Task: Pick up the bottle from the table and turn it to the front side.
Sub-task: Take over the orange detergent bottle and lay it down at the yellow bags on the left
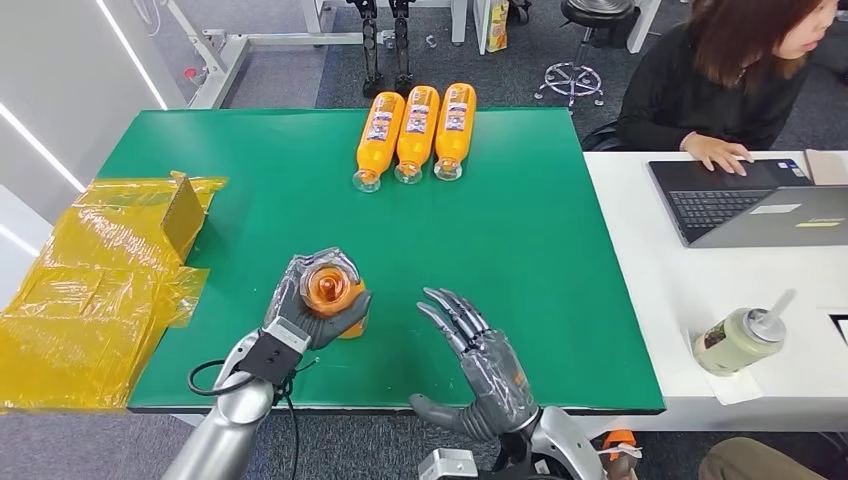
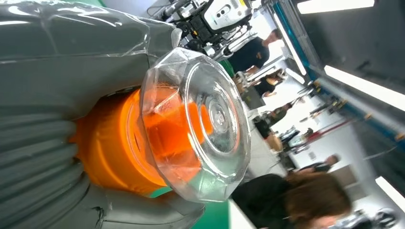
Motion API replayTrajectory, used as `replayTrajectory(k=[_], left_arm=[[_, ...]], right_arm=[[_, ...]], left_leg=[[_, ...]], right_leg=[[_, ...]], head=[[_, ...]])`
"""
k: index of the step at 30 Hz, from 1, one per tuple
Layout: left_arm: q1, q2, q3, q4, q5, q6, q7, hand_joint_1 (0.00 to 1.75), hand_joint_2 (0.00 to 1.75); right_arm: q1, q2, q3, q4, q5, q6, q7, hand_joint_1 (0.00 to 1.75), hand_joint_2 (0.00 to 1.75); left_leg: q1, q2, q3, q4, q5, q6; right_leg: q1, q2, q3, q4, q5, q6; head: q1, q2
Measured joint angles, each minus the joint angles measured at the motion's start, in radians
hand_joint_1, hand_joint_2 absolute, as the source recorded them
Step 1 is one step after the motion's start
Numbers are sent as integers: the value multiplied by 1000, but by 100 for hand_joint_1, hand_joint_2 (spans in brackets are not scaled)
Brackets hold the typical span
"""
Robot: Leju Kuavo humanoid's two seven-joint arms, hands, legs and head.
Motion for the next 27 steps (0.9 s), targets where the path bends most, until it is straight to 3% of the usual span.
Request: replayTrajectory(k=[7, 11, 14, 19, 27], left_arm=[[-29, 201, -6, -102, -46, -138, 125, 175, 175], [-157, 382, -77, -74, -110, -224, 172, 175, 175], [-254, 465, -145, -9, -163, -233, 187, 175, 175], [-339, 513, -241, 144, -271, -125, 243, 175, 175], [-377, 487, -285, 443, -386, 2, 341, 173, 175]], right_arm=[[-6, -34, -1, 37, -61, -28, -21, 0, 175], [-7, -43, -5, 43, -78, -35, -16, 0, 175], [-3, -51, -11, 43, -80, -35, -12, 0, 175], [17, -61, -25, 43, -91, -42, -18, 0, 175], [34, -62, -33, 36, -80, -44, -11, 0, 175]], left_leg=[[0, 0, 0, 0, 0, -1], [1, 1, -2, 0, 3, -4], [1, 1, -2, 0, 3, -5], [1, 4, -2, 0, 4, -6], [1, 6, -2, 0, 4, -6]], right_leg=[[0, 1, -1, 0, 0, -1], [1, 1, -4, 2, 2, -4], [1, 1, -5, 2, 3, -5], [1, 4, -6, 2, 4, -6], [1, 7, -7, 2, 4, -6]], head=[[0, 0], [0, 0], [0, 0], [0, 0], [0, 0]])
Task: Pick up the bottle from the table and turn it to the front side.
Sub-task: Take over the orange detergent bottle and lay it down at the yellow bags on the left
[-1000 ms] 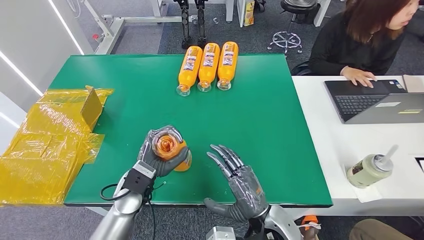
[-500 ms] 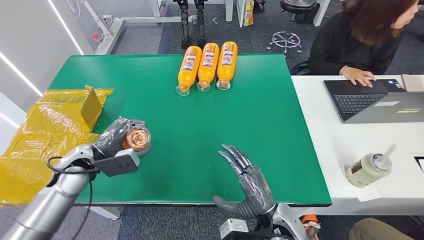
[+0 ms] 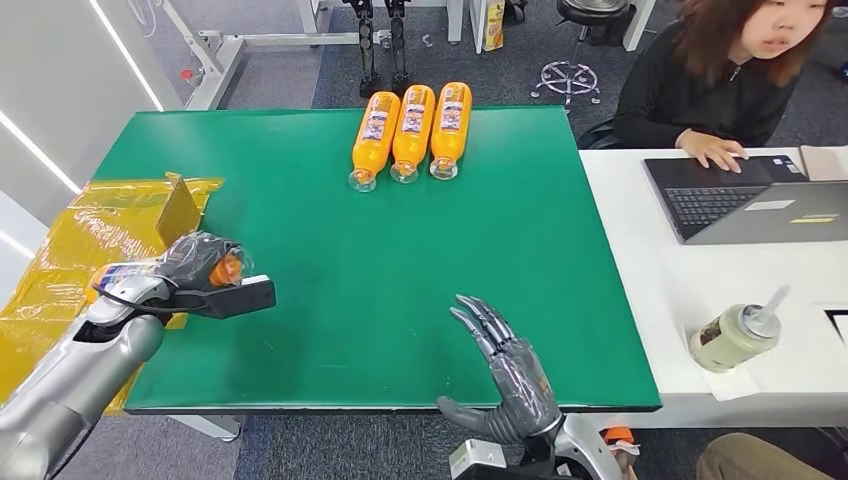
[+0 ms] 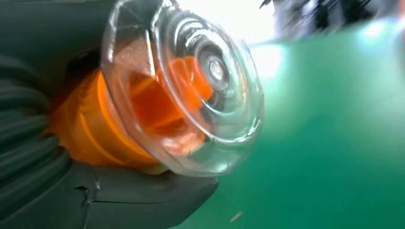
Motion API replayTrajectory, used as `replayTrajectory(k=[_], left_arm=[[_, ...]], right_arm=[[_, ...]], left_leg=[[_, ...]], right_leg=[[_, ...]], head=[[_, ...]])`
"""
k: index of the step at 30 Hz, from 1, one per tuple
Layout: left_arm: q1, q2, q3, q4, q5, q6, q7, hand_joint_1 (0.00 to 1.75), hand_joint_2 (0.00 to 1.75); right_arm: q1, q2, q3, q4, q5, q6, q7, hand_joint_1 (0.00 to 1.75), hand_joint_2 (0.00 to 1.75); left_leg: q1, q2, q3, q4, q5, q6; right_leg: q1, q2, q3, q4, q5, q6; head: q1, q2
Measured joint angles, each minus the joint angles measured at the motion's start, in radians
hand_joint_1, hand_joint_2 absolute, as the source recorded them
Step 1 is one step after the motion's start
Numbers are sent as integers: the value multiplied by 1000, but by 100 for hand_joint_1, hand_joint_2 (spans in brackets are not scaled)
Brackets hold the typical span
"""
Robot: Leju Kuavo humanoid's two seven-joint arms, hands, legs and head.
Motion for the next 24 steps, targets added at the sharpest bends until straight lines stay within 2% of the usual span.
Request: replayTrajectory(k=[4, 5, 8, 9, 17, 24], left_arm=[[0, -16, 0, 108, -10, 35, 50, 170, 175], [1, -19, 0, 130, -11, 42, 61, 153, 175], [8, -22, 0, 180, -9, 61, 86, 26, 175], [14, -22, 0, 193, -5, 68, 92, 0, 175], [57, -18, 31, 234, 5, 112, 99, 0, 175], [66, -16, 86, 234, -1, 96, 13, 0, 175]], right_arm=[[18, -5, -4, -12, -4, -1, 0, 0, 175], [24, -6, -6, -16, -6, -1, 0, 0, 175], [47, -15, -9, -29, -13, -6, 1, 0, 175], [58, -19, -10, -35, -13, -9, 0, 0, 175], [108, -45, -17, -62, -15, -16, -12, 0, 175], [106, -46, -19, -56, -27, -8, -31, 0, 175]], left_leg=[[0, 0, 0, 0, 0, 0], [0, 0, 0, 0, 0, 0], [-1, 0, 1, -1, -1, 0], [-1, 1, 1, -2, -1, -1], [0, 0, 3, -3, -1, -2], [0, 0, 3, -3, 0, -3]], right_leg=[[0, 0, 0, 0, 0, 0], [0, 0, 0, 0, 0, 0], [-1, 1, 0, 0, 0, 0], [-1, 1, 1, 0, 0, 0], [-1, -1, 2, 0, -1, -2], [-1, -1, 2, 2, -1, -3]], head=[[0, 0], [0, 0], [0, 0], [0, 0], [0, 0], [0, 0]])
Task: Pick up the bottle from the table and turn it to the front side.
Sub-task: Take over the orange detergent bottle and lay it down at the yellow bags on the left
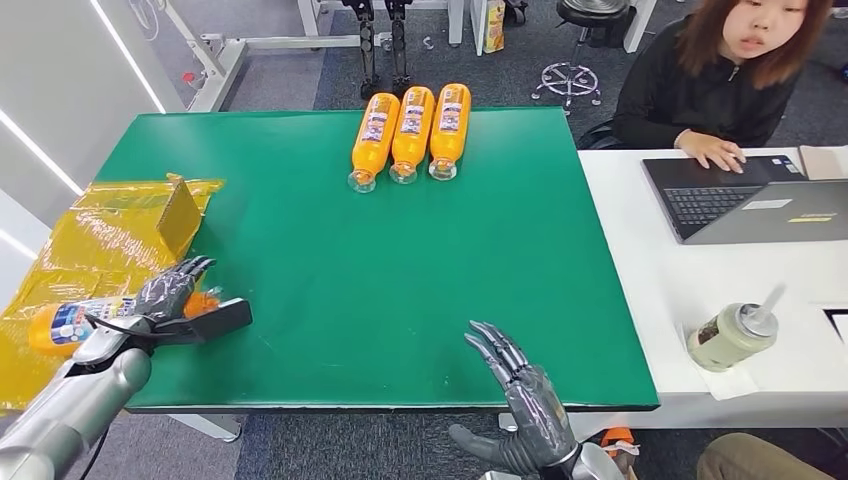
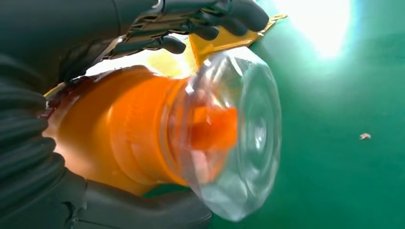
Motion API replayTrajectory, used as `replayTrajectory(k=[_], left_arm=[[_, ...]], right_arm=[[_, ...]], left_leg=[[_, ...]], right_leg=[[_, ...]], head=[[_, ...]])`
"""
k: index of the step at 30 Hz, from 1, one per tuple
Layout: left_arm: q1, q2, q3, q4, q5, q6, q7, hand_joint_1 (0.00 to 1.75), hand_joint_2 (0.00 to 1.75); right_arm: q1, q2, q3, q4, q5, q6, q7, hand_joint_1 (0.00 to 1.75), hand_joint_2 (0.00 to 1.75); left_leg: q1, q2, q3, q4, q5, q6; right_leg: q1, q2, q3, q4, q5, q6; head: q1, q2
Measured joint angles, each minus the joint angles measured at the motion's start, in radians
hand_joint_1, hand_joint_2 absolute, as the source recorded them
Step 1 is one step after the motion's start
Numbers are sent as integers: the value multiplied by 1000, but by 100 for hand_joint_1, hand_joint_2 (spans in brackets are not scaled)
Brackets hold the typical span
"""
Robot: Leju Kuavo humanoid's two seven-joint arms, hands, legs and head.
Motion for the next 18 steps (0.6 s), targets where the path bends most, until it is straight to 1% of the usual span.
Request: replayTrajectory(k=[3, 5, 9, 13, 15, 18], left_arm=[[10, 5, 28, -14, 6, -20, -59, 0, 175], [21, 14, 46, -45, 18, -58, -106, 0, 175], [46, 54, 78, -175, 104, -200, -194, 0, 175], [76, 120, 96, -377, 235, -336, -206, 0, 175], [95, 154, 97, -484, 295, -377, -199, 0, 175], [123, 205, 98, -641, 391, -413, -190, 0, 175]], right_arm=[[-6, 3, 0, 8, 8, -1, -3, 0, 175], [-16, 5, -1, 17, 5, -1, -5, 0, 175], [-44, 6, -4, 39, -23, 1, -12, 0, 175], [-64, 6, -8, 51, -39, 6, -14, 0, 175], [-69, 6, -10, 54, -41, 8, -14, 0, 175], [-72, 7, -15, 60, -41, 14, -16, 0, 175]], left_leg=[[0, 0, 0, 0, 0, 0], [0, 0, 0, 0, 0, 0], [0, 0, -2, 0, 1, -1], [0, 0, -2, 0, 1, -1], [0, 0, -2, 0, 1, -1], [0, 0, -2, 0, 1, -1]], right_leg=[[0, 0, -1, 0, 0, 0], [0, 0, -1, 0, 0, 0], [0, 0, -2, 0, 1, -1], [0, 0, -2, 0, 0, -1], [0, 0, -3, 0, 0, -1], [0, 1, -3, 0, 0, -1]], head=[[0, 0], [0, 0], [0, 0], [0, 0], [0, 0], [0, 0]])
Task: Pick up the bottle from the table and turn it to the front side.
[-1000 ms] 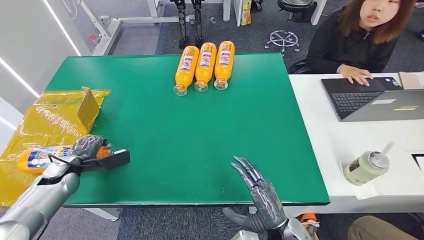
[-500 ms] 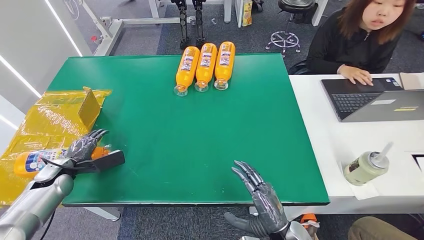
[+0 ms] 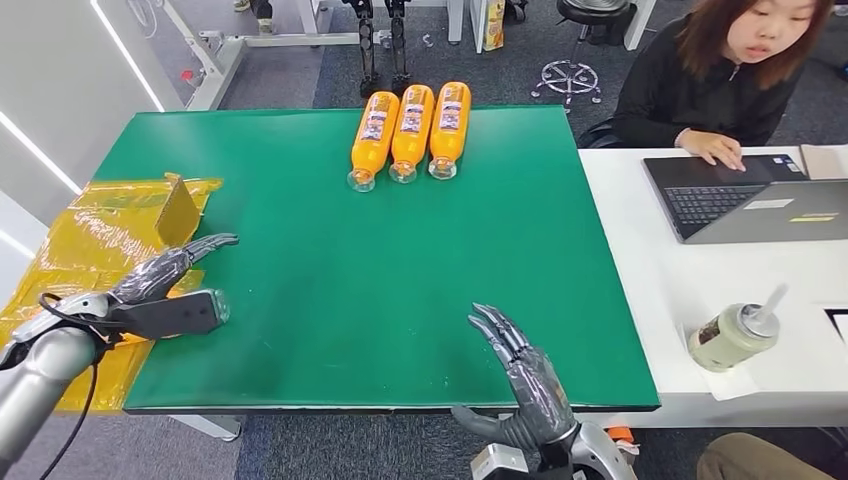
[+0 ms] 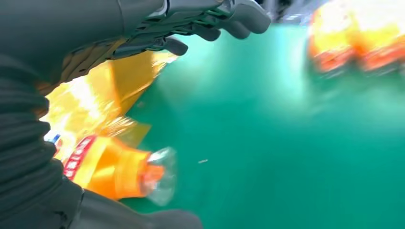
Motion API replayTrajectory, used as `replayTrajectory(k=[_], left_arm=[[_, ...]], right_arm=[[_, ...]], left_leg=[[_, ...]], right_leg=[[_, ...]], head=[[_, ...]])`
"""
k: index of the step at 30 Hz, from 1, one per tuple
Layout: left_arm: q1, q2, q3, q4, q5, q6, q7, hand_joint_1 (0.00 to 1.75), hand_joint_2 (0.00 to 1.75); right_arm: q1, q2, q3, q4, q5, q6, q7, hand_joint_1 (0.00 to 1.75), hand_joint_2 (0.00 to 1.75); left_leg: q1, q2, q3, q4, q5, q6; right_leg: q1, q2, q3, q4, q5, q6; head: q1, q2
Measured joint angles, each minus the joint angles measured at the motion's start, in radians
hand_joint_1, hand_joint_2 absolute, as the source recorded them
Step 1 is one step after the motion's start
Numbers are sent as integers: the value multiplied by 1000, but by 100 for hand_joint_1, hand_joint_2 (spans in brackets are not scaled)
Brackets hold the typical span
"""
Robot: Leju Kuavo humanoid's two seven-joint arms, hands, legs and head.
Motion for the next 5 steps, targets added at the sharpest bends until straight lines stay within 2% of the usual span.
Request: replayTrajectory(k=[2, 5], left_arm=[[14, 16, 1, -80, 39, -3, 3, 0, 175], [29, 15, 1, -147, 53, 26, -6, 0, 175]], right_arm=[[-2, 4, -2, 4, 1, 3, -3, 0, 175], [-5, 15, -4, 8, 3, 7, -7, 0, 175]], left_leg=[[0, 0, 0, 0, 0, 0], [0, 0, 0, 0, 0, 0]], right_leg=[[0, 0, 0, 0, 0, 0], [0, -1, 0, 0, 0, 0]], head=[[0, 0], [0, 0]])
